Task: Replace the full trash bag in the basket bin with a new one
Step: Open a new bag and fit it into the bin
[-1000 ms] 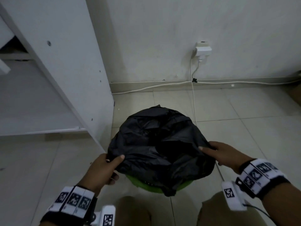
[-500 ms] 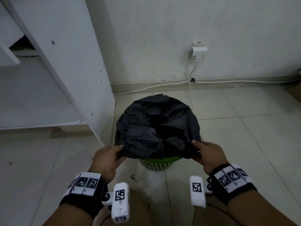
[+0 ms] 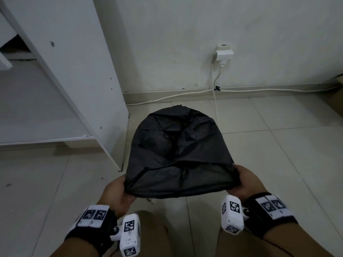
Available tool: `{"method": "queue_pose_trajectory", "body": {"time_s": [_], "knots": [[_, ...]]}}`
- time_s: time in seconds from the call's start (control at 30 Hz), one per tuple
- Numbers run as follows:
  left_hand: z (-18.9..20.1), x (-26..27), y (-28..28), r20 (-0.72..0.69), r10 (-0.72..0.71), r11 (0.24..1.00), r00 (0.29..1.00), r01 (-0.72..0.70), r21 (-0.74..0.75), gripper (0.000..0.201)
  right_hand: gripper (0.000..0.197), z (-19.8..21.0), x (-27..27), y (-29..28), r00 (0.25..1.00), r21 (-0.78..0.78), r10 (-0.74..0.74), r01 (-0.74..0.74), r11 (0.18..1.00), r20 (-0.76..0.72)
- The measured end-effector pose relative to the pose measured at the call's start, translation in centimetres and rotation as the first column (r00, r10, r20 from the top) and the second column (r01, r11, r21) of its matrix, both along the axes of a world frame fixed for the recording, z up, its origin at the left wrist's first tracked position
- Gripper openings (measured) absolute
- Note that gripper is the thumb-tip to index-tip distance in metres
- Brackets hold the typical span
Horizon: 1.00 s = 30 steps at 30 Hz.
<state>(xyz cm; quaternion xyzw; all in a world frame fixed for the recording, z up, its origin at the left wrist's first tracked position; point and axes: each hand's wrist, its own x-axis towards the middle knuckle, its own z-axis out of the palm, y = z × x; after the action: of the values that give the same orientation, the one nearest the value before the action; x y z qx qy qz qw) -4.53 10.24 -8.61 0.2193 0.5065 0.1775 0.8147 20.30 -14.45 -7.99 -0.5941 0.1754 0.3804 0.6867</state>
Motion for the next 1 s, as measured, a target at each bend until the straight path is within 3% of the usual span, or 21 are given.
{"method": "queue_pose_trajectory", "body": {"time_s": [0.07,0.13,0.17,0.2,0.23,0.27,0.37,0.4,0.5,0.63,0.73,0.83,0.93,1.0], "knots": [[-1.6,0.1,0.9,-0.185,-0.004,0.996,0.983,0.020,0.086,0.033,0.046,-1.0,0.3,-0.1,0.925,-0.388,0.282,-0.169,0.906,0.256],[-1.3,0.6,2.3,-0.329,-0.063,0.979,0.942,0.123,0.163,0.032,0.042,-1.1,0.1,-0.2,0.859,-0.623,0.412,-0.148,0.768,0.303],[-1.4,0.9,2.5,-0.543,-0.144,0.888,0.827,0.350,0.298,0.029,0.038,-1.0,0.3,0.0,0.833,-0.692,0.438,-0.095,0.715,0.338],[-1.5,1.2,3.0,-0.620,-0.169,0.813,0.767,0.464,0.352,0.023,0.032,-1.0,0.9,0.4,0.828,-0.724,0.436,-0.053,0.687,0.353],[-1.7,1.5,3.8,-0.549,-0.170,0.849,0.818,0.405,0.340,0.016,0.027,-1.1,1.9,0.4,0.841,-0.681,0.406,-0.062,0.729,0.357],[-1.4,1.9,4.8,-0.348,-0.167,0.934,0.923,0.261,0.245,0.018,0.026,-1.2,2.8,0.8,0.883,-0.573,0.314,-0.064,0.817,0.349],[-0.4,3.5,6.1,-0.110,-0.175,0.934,0.978,0.201,0.295,0.026,0.016,-1.4,4.9,2.0,0.932,-0.250,0.079,0.013,0.968,0.354],[0.3,4.1,6.4,-0.076,-0.184,0.942,0.980,0.198,0.269,0.024,0.011,-1.3,5.7,2.5,0.936,-0.208,0.111,-0.042,0.977,0.334],[2.1,6.1,7.5,-0.093,-0.246,0.914,0.965,0.263,0.309,0.030,0.030,-0.3,7.2,3.7,0.915,-0.246,0.236,-0.158,0.956,0.327],[2.2,8.0,9.1,-0.229,-0.320,0.850,0.919,0.385,0.359,0.047,0.034,0.8,8.9,5.5,0.878,-0.302,0.217,-0.088,0.949,0.428],[2.0,8.9,8.9,-0.425,-0.383,0.772,0.820,0.537,0.341,0.070,0.081,-0.4,10.0,5.9,0.899,-0.459,0.302,-0.133,0.879,0.317],[0.5,8.8,8.4,-0.361,-0.453,0.799,0.816,0.551,0.243,0.074,0.114,-3.9,11.4,4.7,0.906,-0.539,0.387,-0.243,0.806,0.169],[-1.4,7.9,8.4,-0.300,-0.454,0.832,0.839,0.520,0.195,0.077,0.119,-3.9,10.3,4.3,0.923,-0.487,0.376,-0.291,0.823,0.084],[-2.6,7.4,8.6,-0.244,-0.407,0.873,0.880,0.454,0.177,0.073,0.113,-2.1,8.3,4.8,0.923,-0.431,0.384,-0.331,0.840,0.039]]}}
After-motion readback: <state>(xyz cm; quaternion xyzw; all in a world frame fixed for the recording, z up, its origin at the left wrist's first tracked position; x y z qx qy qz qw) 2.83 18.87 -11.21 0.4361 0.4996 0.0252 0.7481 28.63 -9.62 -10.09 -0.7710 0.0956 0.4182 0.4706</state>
